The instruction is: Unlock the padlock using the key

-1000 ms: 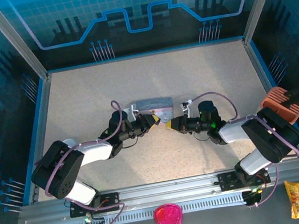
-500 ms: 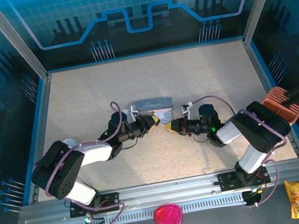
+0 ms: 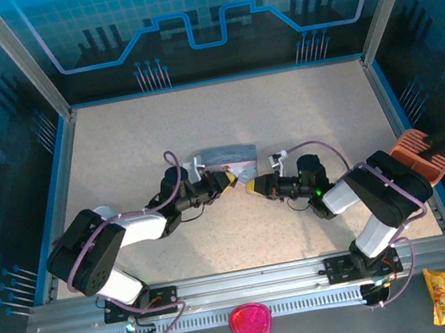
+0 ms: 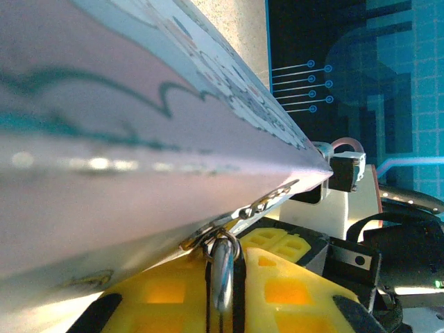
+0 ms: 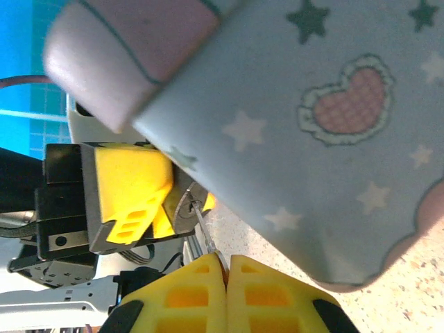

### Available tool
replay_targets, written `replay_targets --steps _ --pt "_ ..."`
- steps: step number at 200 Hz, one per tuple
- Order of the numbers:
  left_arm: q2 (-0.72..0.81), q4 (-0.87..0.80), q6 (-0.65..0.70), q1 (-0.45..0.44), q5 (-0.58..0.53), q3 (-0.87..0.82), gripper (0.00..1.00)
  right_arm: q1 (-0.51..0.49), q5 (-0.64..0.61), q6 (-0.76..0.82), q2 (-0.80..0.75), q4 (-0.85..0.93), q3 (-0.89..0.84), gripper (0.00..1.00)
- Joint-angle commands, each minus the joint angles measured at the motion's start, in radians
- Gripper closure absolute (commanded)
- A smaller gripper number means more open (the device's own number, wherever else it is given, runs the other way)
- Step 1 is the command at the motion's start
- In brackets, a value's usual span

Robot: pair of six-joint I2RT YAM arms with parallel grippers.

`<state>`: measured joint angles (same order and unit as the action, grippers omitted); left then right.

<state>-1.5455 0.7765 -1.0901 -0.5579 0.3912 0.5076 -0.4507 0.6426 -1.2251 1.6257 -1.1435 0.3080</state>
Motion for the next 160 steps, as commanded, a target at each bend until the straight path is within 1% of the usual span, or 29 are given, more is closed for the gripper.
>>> replay_targets --steps 1,136,160 --pt "0.007 0.052 0.018 0.013 0.021 -0.004 1.0 -0.002 0.026 -0.013 0.016 -0.076 0.0 1.0" --pt "-0.001 0.073 -0.002 0.013 0.049 0.026 1.0 -0.015 0.011 0.022 0.001 -0.009 0.001 1.0" --pt "0.002 0.07 -0.002 0.012 0.053 0.028 1.0 -0.018 0.009 0.034 -0.016 0.028 0.007 1.0"
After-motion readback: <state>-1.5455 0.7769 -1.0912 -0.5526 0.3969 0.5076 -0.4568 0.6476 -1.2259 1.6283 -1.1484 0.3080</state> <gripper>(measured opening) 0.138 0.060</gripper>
